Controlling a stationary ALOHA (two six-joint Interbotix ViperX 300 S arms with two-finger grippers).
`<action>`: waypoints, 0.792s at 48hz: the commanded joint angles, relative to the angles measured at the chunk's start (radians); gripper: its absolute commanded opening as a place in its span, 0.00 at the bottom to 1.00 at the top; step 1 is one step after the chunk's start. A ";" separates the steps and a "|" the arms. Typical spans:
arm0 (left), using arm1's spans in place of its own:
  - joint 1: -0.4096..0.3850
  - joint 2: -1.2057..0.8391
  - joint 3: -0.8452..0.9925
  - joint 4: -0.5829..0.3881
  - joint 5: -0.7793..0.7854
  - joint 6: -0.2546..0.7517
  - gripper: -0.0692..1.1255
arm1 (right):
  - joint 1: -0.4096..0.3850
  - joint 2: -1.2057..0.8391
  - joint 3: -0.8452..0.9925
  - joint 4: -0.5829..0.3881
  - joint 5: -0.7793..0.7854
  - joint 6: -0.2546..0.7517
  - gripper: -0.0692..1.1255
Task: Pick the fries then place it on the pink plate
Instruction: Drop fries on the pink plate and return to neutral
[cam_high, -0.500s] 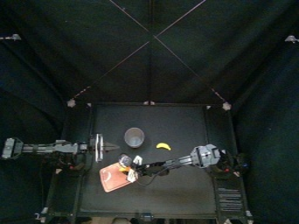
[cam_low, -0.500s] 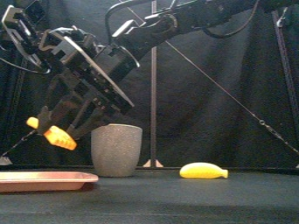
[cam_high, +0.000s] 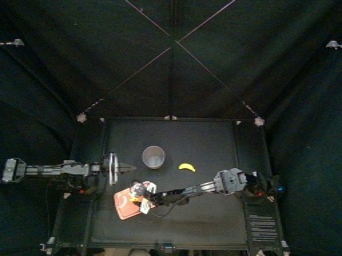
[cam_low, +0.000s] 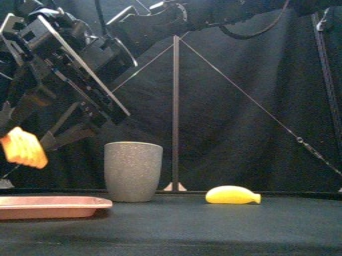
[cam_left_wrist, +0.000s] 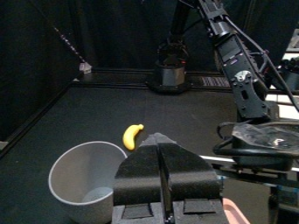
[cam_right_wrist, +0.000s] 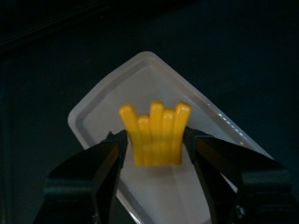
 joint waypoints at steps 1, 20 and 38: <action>0.009 0.002 -0.017 0.003 -0.009 0.000 0.06 | 0.021 -0.034 -0.025 -0.015 -0.003 -0.009 0.84; 0.011 0.002 -0.014 0.003 -0.025 0.000 0.06 | 0.029 -0.112 0.037 -0.132 0.140 0.008 0.92; 0.011 0.002 0.002 0.009 -0.025 0.002 0.06 | 0.041 -0.331 0.270 -0.430 0.066 0.204 0.92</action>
